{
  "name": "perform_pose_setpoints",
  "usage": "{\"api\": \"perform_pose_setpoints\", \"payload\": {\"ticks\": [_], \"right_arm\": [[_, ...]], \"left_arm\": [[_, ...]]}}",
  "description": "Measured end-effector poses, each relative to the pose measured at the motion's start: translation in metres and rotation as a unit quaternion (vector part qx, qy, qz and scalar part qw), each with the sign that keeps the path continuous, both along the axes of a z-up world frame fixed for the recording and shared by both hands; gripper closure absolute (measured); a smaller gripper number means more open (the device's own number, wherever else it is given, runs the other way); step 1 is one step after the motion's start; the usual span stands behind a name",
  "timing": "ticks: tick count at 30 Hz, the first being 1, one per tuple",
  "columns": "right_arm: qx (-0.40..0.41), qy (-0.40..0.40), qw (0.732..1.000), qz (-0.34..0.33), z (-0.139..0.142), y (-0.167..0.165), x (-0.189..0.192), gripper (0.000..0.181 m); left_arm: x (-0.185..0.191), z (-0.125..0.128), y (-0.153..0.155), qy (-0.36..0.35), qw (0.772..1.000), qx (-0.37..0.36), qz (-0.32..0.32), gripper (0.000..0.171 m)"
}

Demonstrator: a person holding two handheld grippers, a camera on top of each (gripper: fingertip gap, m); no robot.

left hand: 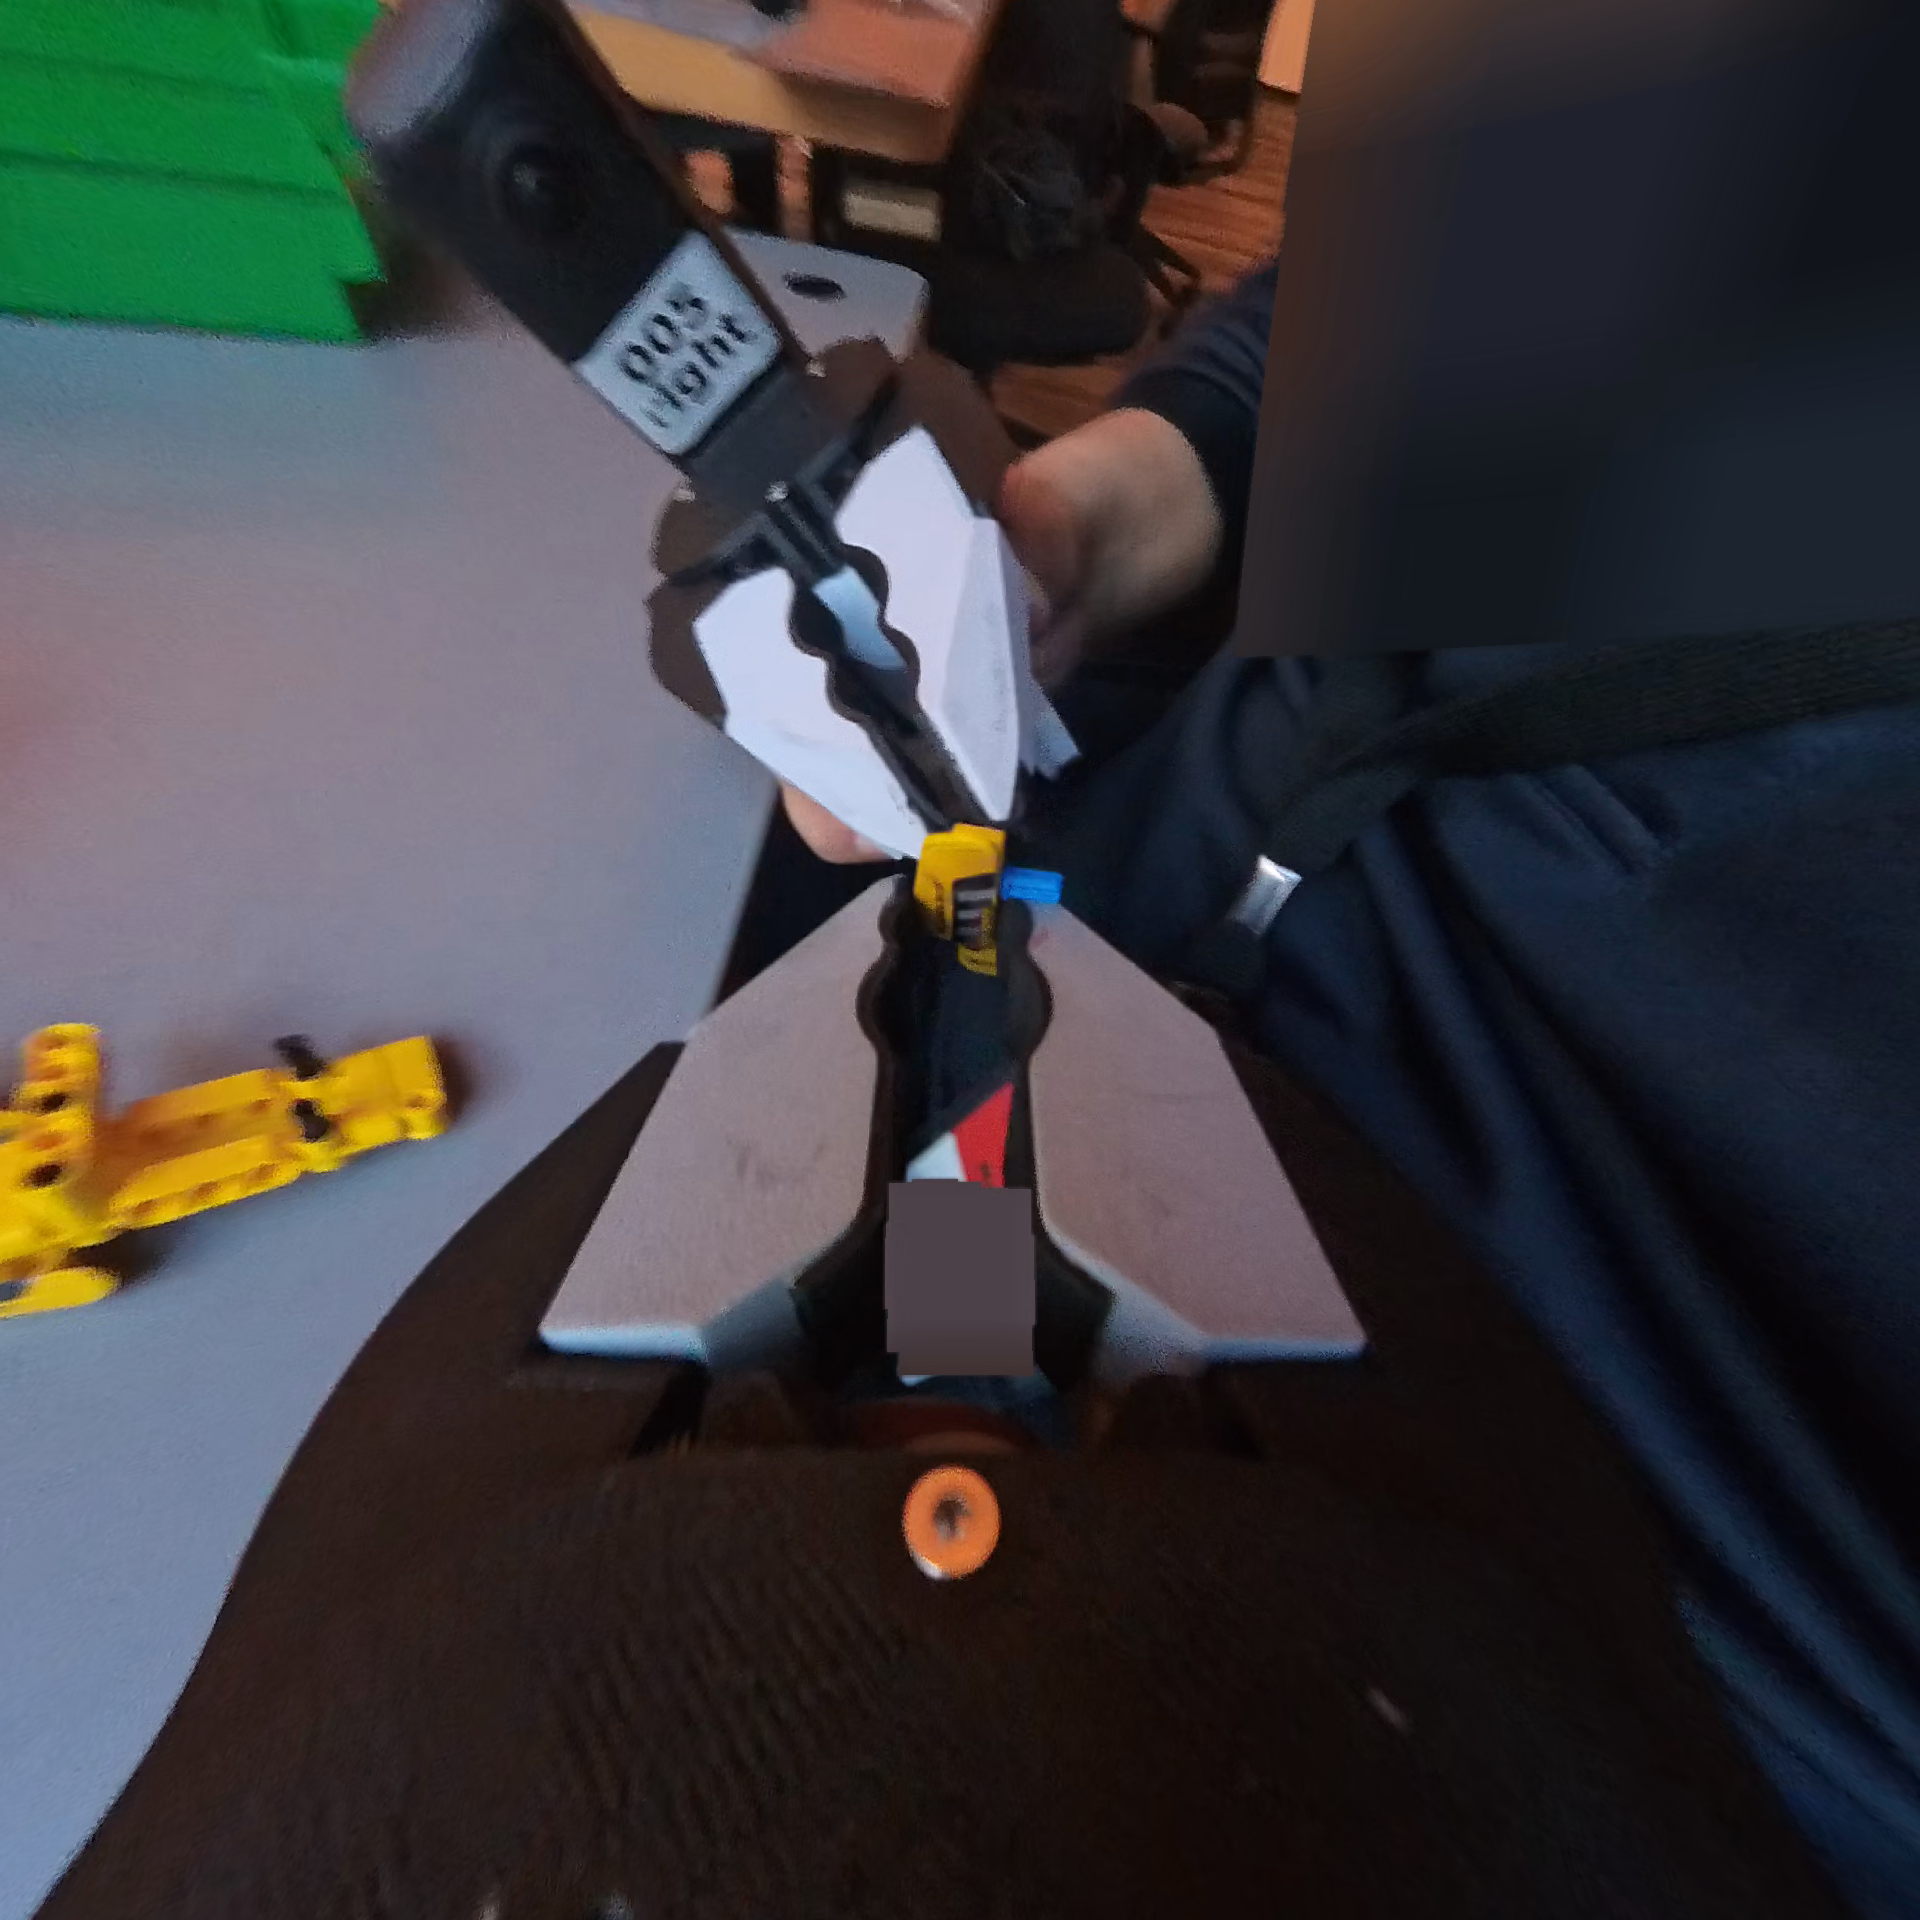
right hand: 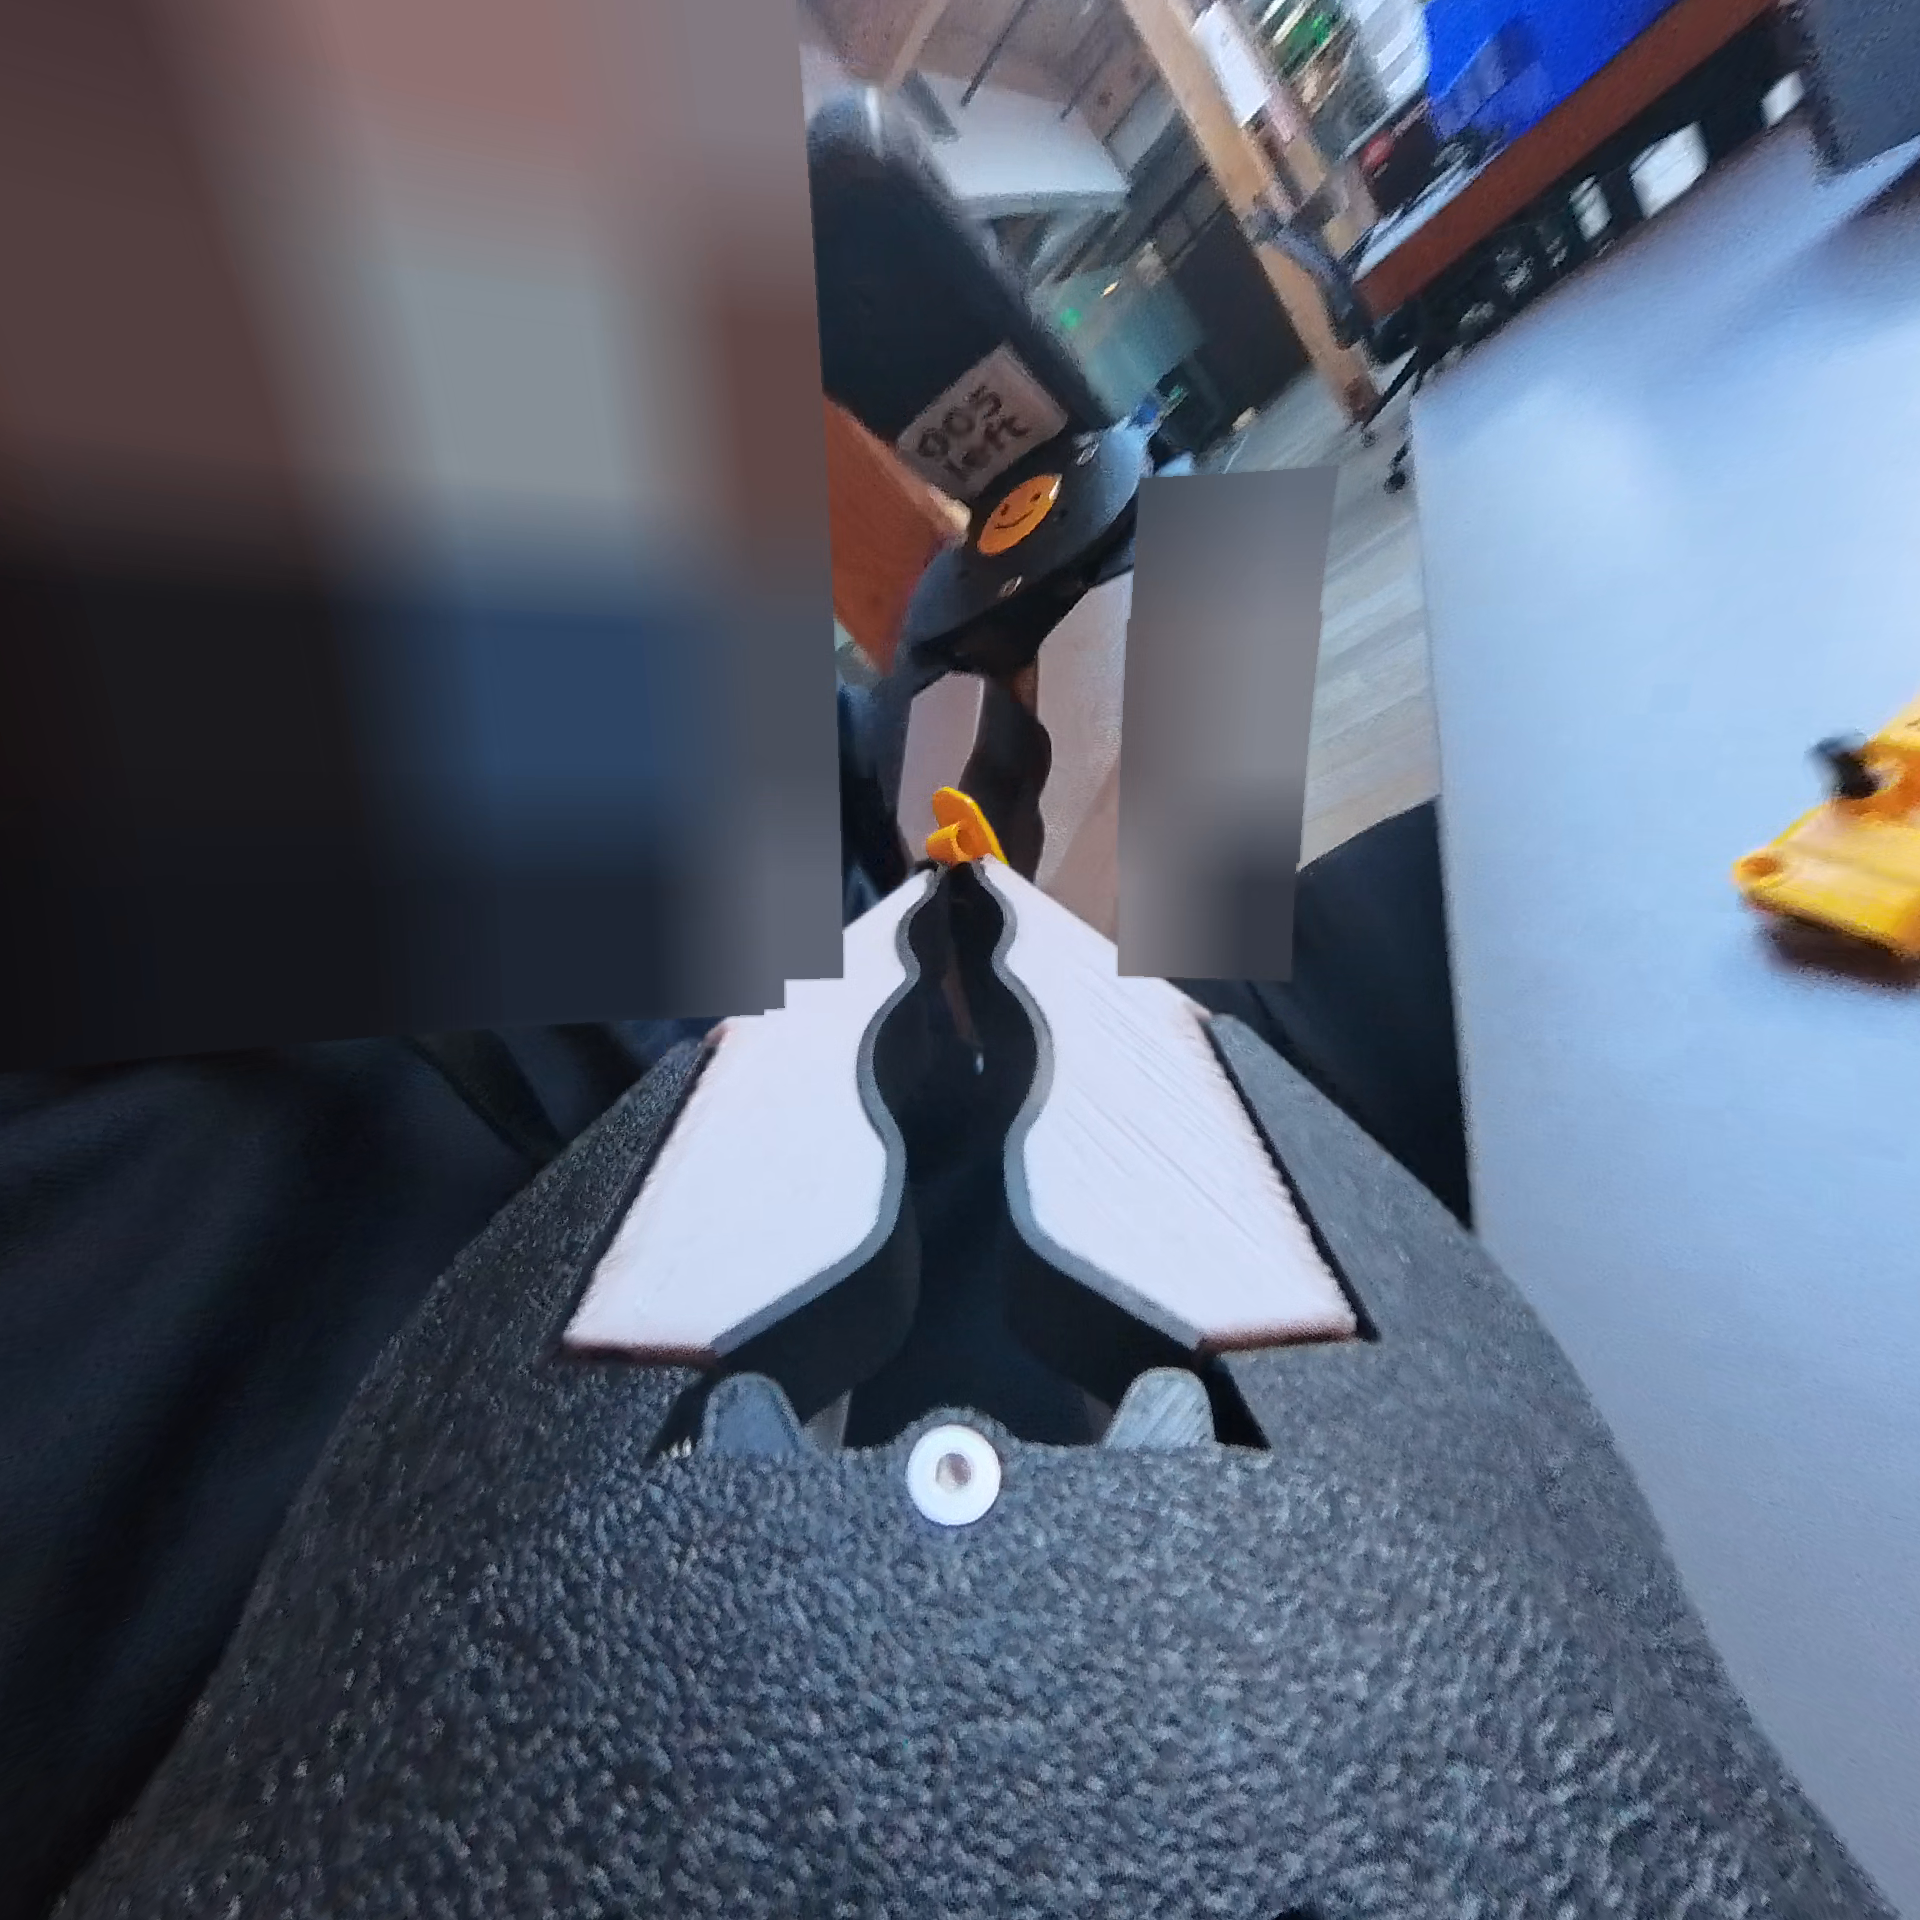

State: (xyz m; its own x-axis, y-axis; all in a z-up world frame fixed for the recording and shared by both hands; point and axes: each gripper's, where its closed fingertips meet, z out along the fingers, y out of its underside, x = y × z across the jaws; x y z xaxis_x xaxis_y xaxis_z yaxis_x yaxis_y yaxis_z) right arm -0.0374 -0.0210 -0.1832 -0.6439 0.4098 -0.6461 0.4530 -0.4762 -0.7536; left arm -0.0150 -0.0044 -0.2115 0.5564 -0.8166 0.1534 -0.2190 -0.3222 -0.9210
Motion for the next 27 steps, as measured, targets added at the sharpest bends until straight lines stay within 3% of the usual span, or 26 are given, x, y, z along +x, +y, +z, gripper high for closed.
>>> {"api": "perform_pose_setpoints", "payload": {"ticks": [4,7,15,18,27], "right_arm": [[0.082,0.022,0.992,-0.089,0.014,0.022,-0.016,0.174],[0.126,-0.003,0.983,-0.137,0.008,0.033,-0.022,0.161],[0.069,-0.067,0.979,-0.181,-0.005,0.035,-0.022,0.161],[0.056,-0.076,0.977,-0.192,-0.005,0.037,-0.022,0.160],[0.092,-0.086,0.965,-0.232,-0.007,0.045,-0.024,0.157]], "left_arm": [[-0.022,0.017,0.025,0.053,0.990,0.090,0.094,0.159],[-0.035,0.019,0.037,0.088,0.980,0.108,0.145,0.159],[-0.042,0.008,0.045,0.194,0.952,0.141,0.190,0.159],[-0.042,0.008,0.047,0.204,0.946,0.147,0.205,0.159],[-0.046,0.007,0.054,0.247,0.920,0.180,0.243,0.160]]}}
